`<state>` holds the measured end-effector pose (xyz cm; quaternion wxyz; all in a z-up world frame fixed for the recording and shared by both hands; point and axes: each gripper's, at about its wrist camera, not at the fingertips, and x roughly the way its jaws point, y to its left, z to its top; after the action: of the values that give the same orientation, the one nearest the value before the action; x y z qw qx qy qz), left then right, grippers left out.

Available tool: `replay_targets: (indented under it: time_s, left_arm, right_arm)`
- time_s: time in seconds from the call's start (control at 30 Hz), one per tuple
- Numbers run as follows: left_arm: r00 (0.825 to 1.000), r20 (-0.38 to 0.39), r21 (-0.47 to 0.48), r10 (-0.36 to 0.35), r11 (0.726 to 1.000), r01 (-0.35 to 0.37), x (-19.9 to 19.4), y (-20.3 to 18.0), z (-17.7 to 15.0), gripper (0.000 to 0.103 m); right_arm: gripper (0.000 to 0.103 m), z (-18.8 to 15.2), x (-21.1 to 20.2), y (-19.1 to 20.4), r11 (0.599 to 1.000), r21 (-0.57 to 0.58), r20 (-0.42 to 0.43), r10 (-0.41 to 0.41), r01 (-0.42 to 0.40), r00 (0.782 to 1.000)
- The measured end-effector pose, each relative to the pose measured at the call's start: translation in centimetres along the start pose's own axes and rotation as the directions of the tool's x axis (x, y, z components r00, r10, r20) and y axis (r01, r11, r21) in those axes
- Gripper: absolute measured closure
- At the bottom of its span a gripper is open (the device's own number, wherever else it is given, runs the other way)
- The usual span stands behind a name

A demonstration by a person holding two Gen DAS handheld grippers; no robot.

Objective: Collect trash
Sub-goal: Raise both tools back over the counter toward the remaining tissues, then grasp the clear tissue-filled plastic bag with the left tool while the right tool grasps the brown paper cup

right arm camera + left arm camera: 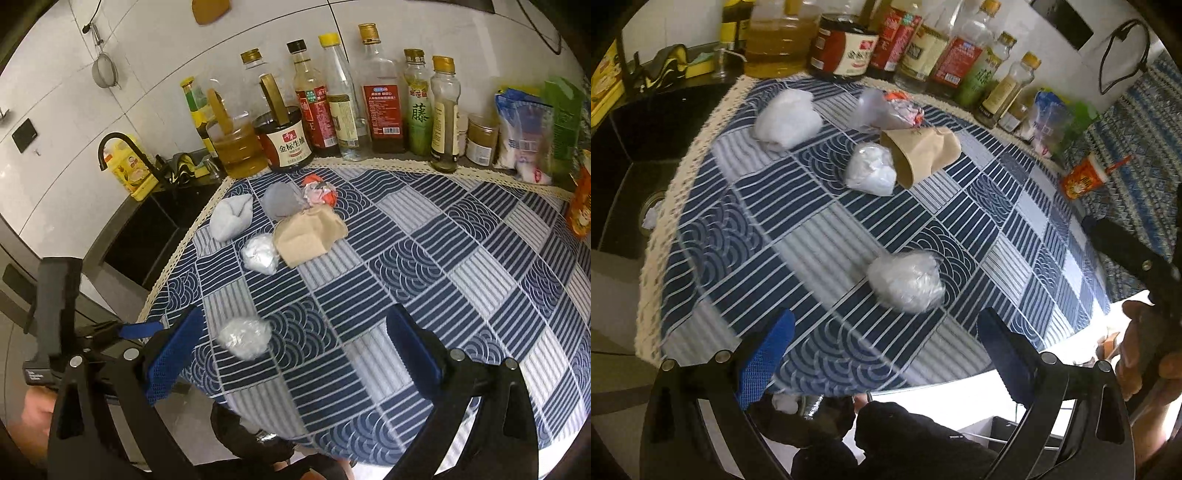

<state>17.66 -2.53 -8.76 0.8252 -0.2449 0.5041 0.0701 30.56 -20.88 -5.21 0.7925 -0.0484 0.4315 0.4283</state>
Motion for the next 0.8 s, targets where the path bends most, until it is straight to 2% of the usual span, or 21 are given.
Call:
replay_targets:
  time_s: [0.33,0.47,0.5,0.67,0.8]
  left_arm:
    - [0.997,-0.036,-0.062,0.063,0.996,-0.065,4.8,-1.0,2.0,0.008]
    - [0.996,-0.039,-0.101,0.074,0.992,-0.078,5.5,-0.7,2.3,0.026]
    - [0.996,-0.052,-0.104,0.076,0.991,-0.081,5.8,-0.7,2.2,0.027]
    - [0.996,-0.061,-0.102,0.066,0.992,-0.072,6.3,-0.9,1.8,0.054]
    - [0.998,-0.050,-0.121,0.049,0.991,-0.055,6.3,-0.8,1.7,0.056]
  right_arm:
    - [0.005,2.0,2.7,-3.5,0.998,-0.022,-0.051,0.053,-0.054,0.997]
    - [0.005,2.7,3.9,-4.0,0.996,-0.038,-0.076,0.072,-0.075,0.995]
    - [0.005,2.8,4.1,-4.0,0.996,-0.044,-0.080,0.074,-0.078,0.994]
    - [0.005,3.3,5.6,-4.0,0.994,-0.070,-0.101,0.078,-0.085,0.992]
    - [0.005,3.9,7.0,-3.3,0.991,-0.102,-0.119,0.080,-0.092,0.990]
